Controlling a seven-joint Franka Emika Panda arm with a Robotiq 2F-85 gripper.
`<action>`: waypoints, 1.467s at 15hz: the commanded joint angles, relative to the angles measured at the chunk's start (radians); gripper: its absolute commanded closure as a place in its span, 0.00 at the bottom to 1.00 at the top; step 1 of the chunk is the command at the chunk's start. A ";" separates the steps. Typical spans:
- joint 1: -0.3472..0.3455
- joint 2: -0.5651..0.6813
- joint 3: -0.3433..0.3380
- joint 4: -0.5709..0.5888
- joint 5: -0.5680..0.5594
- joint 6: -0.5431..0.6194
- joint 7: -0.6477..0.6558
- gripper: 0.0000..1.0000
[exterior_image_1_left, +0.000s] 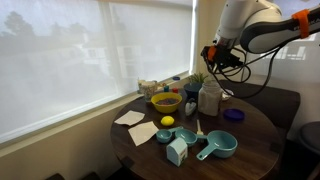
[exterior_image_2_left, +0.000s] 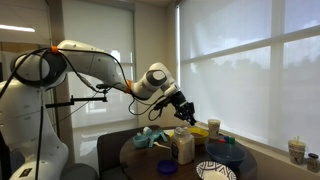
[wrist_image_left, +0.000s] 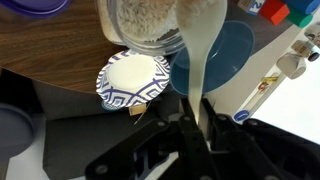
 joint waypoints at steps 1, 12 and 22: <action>0.027 -0.005 -0.016 0.039 0.071 -0.049 -0.041 0.97; 0.022 -0.078 -0.028 0.025 0.180 -0.115 -0.138 0.97; 0.012 -0.182 -0.073 -0.096 0.298 -0.112 -0.315 0.97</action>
